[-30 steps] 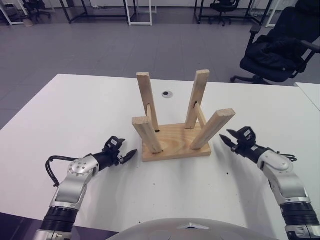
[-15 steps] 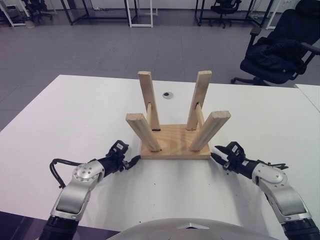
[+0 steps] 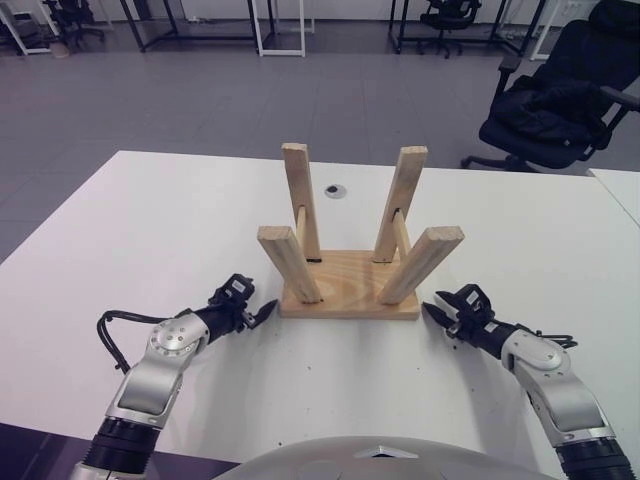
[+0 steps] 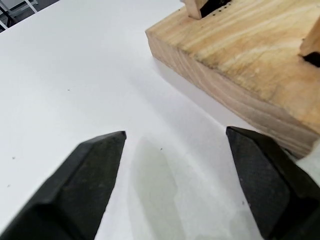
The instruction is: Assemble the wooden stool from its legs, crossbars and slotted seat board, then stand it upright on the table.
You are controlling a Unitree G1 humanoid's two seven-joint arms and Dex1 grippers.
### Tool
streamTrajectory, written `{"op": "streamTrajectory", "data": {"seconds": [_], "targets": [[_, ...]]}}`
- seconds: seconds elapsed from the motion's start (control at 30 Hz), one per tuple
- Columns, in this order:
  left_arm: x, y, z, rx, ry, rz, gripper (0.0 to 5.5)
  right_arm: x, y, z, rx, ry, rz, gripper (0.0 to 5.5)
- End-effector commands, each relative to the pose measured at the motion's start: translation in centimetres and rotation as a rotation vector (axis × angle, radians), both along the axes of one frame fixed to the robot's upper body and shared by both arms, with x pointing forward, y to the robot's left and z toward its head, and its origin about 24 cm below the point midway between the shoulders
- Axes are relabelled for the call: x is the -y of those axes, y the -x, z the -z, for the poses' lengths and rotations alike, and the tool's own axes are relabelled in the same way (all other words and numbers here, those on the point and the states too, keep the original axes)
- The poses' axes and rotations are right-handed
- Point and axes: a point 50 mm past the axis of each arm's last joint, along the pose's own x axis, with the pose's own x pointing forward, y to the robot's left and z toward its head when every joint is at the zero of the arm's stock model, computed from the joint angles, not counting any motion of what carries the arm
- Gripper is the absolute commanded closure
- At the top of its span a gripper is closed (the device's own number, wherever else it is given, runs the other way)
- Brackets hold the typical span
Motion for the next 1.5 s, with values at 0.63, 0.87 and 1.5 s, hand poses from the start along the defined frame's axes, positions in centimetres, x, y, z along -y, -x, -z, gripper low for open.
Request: {"op": "streamTrajectory", "data": {"seconds": [0.63,0.87,1.5], "targets": [[3.9,3.5,-11.4,-0.043,0.233,0.386,1.80,-2.5,4.3,-14.3,0.005,-0.121,-0.402,3.62],[-1.8,3.1,-9.6,-0.164,-0.031,0.327,1.80,1.9,4.7,-12.2,-0.132,0.152,-0.301,3.62],[1.6,-0.7,-7.2,-0.137,0.049,0.768,1.96,1.0,0.6,-8.8,-0.156,0.008,-0.622,2.98]]}}
